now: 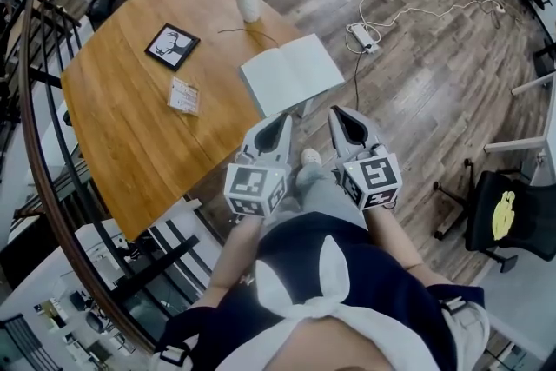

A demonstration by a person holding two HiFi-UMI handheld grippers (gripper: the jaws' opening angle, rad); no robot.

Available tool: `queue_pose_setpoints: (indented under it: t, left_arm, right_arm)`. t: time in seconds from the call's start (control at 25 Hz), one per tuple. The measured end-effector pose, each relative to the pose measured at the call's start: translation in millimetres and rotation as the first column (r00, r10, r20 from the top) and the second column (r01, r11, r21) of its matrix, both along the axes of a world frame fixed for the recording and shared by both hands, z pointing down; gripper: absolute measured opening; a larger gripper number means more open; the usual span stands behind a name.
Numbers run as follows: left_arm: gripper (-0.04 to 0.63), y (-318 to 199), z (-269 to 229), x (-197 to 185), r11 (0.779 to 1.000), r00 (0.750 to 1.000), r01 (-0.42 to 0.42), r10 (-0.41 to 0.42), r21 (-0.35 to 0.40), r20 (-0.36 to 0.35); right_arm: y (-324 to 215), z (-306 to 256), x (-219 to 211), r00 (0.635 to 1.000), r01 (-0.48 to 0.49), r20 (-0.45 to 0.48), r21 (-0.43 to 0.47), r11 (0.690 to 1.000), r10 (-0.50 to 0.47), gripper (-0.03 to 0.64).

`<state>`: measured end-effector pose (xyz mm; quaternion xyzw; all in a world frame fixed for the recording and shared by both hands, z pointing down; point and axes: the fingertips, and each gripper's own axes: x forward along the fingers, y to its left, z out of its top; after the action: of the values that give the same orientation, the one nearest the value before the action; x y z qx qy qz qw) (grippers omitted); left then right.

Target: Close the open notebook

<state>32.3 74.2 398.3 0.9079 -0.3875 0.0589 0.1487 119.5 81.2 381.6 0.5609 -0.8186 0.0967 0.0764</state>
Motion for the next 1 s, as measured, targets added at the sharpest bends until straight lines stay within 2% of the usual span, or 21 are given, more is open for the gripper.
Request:
queue_pose_setpoints:
  t: [0.04,0.08,0.8,1.0]
  left_arm:
    - [0.018,-6,1,4,1.0,1.0,-0.001,0.001,-0.004,-0.002]
    - [0.018,-12,2,8,1.0,1.0,-0.002,0.002,-0.007,-0.002]
    - [0.018,-103,38,58,0.997,0.998,0.015,-0.011,-0.07,0.054]
    - [0.018,-126,50,64,0.996,0.996,0.049,-0.043,-0.076,0.074]
  right_arm:
    - [-7,3,5,1.0,0.003,0.006,-0.007,1.0,-0.003,0.01]
    - [-13,6,9,1.0,0.005,0.013,-0.017,1.0,-0.005,0.053]
    - [-116,69,84,0.998,0.031,0.055,-0.187,0.982,-0.021,0.15]
    - [-139,95,97,0.997,0.057,0.055,-0.24,0.969,-0.045,0.165]
